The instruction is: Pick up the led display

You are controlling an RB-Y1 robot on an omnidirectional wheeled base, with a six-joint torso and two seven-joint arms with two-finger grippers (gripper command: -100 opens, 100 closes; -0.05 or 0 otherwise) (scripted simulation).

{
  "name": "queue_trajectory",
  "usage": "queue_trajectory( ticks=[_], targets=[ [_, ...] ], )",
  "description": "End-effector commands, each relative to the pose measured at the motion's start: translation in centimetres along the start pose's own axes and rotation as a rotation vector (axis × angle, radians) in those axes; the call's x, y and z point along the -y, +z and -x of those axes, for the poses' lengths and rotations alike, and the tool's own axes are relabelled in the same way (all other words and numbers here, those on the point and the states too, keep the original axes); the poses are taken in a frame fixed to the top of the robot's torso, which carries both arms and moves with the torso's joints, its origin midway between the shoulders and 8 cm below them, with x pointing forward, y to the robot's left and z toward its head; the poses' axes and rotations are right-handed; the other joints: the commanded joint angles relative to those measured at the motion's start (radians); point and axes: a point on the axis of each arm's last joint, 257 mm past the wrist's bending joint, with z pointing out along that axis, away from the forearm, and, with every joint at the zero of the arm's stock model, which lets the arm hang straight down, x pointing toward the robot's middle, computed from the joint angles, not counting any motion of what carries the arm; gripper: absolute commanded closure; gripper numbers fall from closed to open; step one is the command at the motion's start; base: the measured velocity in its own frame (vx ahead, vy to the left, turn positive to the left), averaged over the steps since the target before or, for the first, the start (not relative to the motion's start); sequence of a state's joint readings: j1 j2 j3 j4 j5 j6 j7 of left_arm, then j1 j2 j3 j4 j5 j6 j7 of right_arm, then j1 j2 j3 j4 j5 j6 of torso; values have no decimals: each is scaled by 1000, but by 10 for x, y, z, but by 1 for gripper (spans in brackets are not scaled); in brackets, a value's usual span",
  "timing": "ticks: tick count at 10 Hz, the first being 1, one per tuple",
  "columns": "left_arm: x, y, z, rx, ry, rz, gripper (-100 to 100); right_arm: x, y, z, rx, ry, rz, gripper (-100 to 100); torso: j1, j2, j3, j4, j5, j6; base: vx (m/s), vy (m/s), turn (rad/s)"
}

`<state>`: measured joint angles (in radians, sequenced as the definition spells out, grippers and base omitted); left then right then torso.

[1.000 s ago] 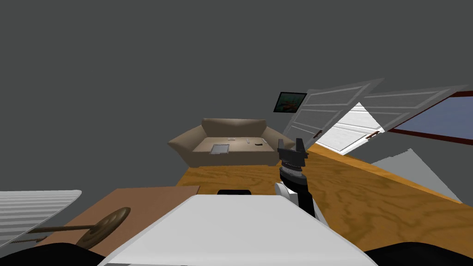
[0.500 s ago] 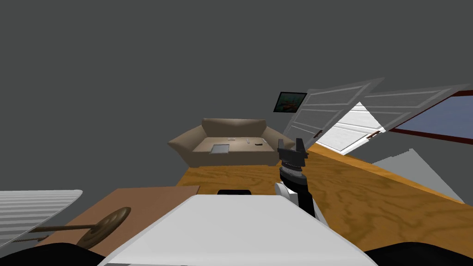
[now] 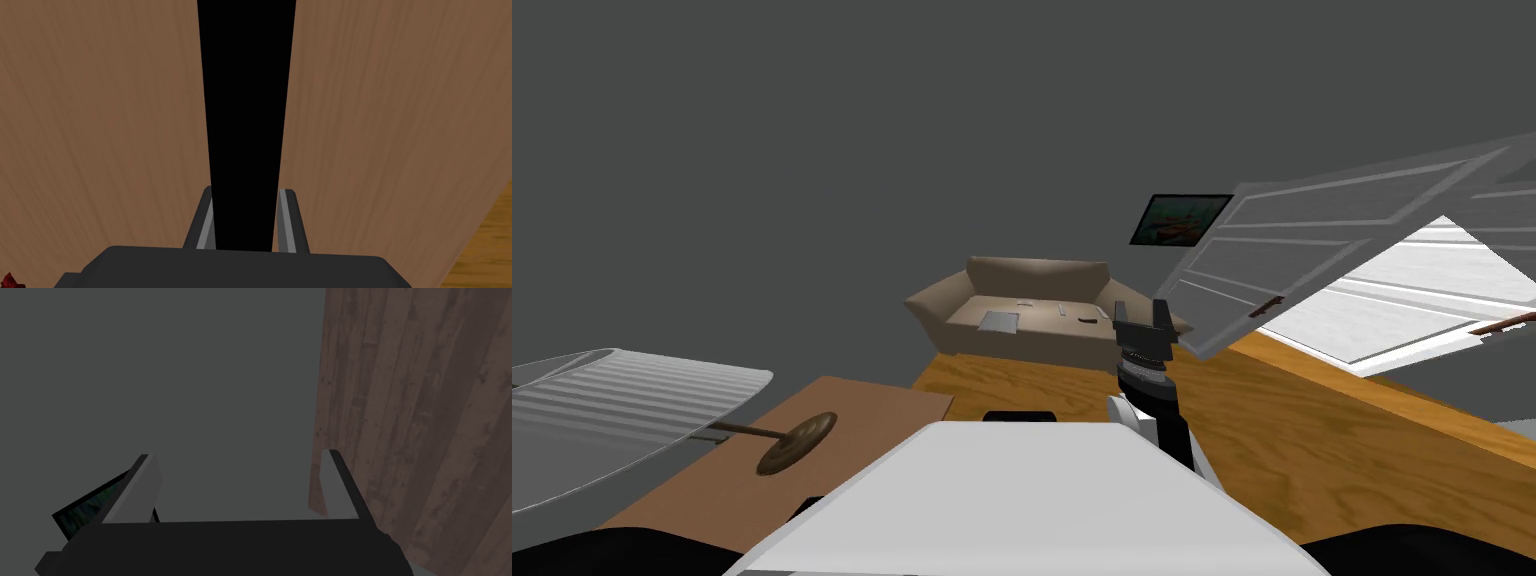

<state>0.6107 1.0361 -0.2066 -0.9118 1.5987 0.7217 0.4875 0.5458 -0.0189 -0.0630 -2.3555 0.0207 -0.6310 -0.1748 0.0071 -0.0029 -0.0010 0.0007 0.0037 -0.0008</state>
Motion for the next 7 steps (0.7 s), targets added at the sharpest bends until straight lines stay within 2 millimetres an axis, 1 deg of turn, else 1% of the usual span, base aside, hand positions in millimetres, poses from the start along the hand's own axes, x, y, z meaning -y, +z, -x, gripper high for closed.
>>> queue_trajectory(
  ticks=[1, 2, 3, 4, 5, 6, 7],
  targets=[
    [6, -2, -6, 10, 41, -7, 100, 0, 0, 0, 0, 0, 0, 0, 0, 0, 0, 0, 0, 0, 44, -13, 175],
    [12, -5, -25, -7, 67, -6, 100, 0, 0, 0, 0, 0, 0, 0, -1, 1, 0, 0, 0, 1, 59, -25, 329],
    [15, -6, -28, 0, 89, -12, 100, 0, 0, 0, 0, 0, 0, 0, -2, 0, 0, 0, -1, 0, 55, -24, 170],
    [16, -6, -27, 6, 95, -15, 100, 0, 0, 0, 0, 0, 0, 0, -2, 0, 0, 0, -1, 2, 20, -7, -32],
    [21, -10, -46, -7, 125, -12, 100, 0, 0, 0, 0, 0, 0, 0, -1, 1, 1, 0, -1, 3, 35, -5, 306],
    [25, -10, -46, 5, 145, -23, 100, 0, 0, 0, 0, 0, 0, 0, -1, 1, 0, 0, -1, 0, 40, -17, 185],
    [30, -15, -67, -13, 167, -19, 100, 0, 0, 0, 0, 0, 0, 0, -2, 1, 0, 0, -2, 1, 62, -20, 315]
  ],
)
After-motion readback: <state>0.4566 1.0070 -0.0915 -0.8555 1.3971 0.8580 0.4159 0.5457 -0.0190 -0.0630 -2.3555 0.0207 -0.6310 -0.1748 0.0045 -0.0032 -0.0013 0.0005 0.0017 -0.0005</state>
